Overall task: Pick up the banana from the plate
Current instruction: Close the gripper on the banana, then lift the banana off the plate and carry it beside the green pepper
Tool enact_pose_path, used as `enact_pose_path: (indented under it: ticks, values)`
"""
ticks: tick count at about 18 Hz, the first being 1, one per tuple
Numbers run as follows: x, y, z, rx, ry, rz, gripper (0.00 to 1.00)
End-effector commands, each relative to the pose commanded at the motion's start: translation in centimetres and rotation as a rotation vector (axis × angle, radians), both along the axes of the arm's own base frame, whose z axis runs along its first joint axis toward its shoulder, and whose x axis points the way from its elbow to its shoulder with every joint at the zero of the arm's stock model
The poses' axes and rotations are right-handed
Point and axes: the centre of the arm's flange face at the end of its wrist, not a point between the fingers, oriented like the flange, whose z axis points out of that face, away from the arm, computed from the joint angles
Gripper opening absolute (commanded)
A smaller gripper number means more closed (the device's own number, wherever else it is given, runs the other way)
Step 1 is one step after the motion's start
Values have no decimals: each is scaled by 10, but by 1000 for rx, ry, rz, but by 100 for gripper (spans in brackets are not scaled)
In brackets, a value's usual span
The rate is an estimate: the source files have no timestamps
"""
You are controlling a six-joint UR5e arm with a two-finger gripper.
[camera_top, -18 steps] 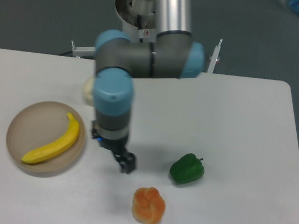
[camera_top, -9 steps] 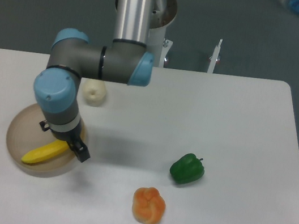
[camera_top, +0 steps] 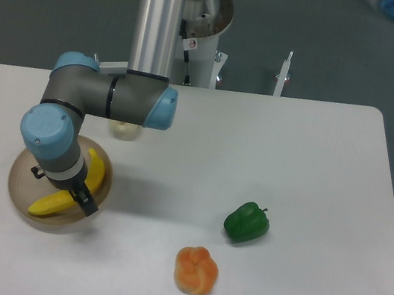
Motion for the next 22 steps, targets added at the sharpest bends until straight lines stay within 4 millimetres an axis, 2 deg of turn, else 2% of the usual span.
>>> enact_pose_path:
  ticks: [2,4,6,10,13,16,19,21,22]
  values:
    - [9,0,-1,-1,-1,-8,63]
    - [9,0,-1,-1,-1,9,45]
    - [9,0,-1,-1,0,15,32]
    - [10,1,2,5,-1,12,14]
    - [10,2,17,31,-8,13,13]
    - [1,3,59,102,-61,37,13]
    - [-35,-1,101,175,-72,93,14]
    - [-66,-2,123,211,-58,134,14]
    - [-96,-4,134,230,-40,163,14]
